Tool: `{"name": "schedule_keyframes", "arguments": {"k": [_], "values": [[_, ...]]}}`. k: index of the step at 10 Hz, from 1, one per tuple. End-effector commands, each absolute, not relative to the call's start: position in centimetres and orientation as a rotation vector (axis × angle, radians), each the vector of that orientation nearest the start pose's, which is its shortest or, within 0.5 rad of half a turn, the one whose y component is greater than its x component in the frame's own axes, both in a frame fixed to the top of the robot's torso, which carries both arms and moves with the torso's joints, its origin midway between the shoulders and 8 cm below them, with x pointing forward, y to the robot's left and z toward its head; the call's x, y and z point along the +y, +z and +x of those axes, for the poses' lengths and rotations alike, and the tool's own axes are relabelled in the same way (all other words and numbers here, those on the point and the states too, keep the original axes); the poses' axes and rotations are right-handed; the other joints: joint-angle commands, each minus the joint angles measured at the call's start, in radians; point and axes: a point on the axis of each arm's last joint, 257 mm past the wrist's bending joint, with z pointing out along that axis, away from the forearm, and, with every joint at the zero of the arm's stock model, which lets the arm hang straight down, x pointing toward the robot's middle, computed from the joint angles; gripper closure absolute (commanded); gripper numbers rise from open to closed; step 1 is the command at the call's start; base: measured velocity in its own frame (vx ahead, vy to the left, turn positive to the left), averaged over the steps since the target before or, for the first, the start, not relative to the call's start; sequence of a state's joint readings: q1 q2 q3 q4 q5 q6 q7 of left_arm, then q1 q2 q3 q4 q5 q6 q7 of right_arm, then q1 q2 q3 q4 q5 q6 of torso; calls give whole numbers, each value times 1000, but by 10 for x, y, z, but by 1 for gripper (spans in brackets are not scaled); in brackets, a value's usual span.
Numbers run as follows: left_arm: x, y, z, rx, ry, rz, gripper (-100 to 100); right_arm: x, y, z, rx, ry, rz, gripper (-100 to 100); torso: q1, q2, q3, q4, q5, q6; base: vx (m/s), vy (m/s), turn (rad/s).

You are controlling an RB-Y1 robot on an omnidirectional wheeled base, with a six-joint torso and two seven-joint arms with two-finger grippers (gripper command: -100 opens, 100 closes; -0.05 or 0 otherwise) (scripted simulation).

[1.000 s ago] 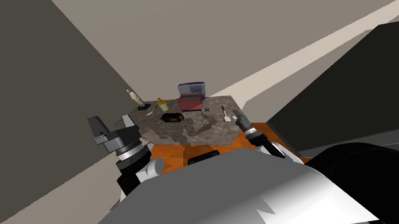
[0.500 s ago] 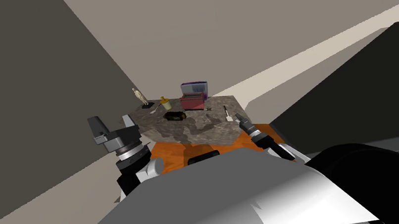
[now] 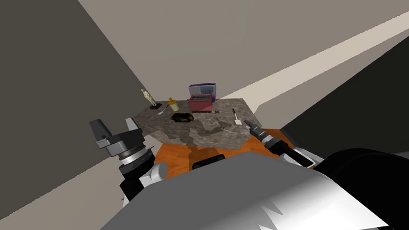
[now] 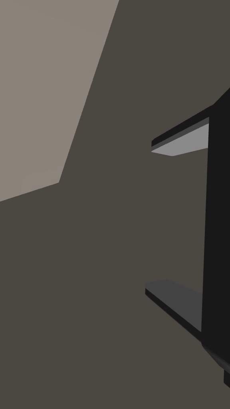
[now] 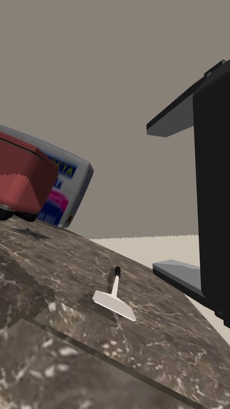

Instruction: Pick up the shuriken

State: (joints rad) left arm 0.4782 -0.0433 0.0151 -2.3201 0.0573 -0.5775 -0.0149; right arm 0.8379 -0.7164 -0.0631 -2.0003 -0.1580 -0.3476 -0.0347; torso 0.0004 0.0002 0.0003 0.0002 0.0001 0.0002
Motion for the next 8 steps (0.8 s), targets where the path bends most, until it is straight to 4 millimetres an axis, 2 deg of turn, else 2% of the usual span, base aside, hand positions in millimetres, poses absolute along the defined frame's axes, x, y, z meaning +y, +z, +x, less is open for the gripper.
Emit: {"name": "schedule_keyframes", "arguments": {"k": [1,2,3,4,5,7,8], "values": [[290,62,319,445,-1341,-604,0,-397,-241,292,1622,875,869,-100,0,0,0,0,0,0,-1,25,147],[290,62,319,445,-1341,-604,0,-397,-240,293,1645,871,846,-100,1,0,0,0,0,0,-2,22,102],[290,62,319,445,-1341,-604,0,-414,-254,280,1686,831,887,-100,0,0,0,0,0,0,-4,33,202],[290,62,319,445,-1341,-604,0,-414,-253,281,1711,827,861,-100,1,0,0,0,0,-1,-2,25,65],[290,62,319,445,-1341,-604,0,-430,-266,267,1753,785,900,-100,1,0,0,0,0,0,3,37,186],[290,62,319,445,-1341,-604,0,-430,-264,270,1789,778,861,-100,1,-1,0,0,0,0,3,20,25],[290,62,319,445,-1341,-604,0,-447,-275,255,1833,733,895,-100,0,-1,0,0,0,0,5,26,208]]}}
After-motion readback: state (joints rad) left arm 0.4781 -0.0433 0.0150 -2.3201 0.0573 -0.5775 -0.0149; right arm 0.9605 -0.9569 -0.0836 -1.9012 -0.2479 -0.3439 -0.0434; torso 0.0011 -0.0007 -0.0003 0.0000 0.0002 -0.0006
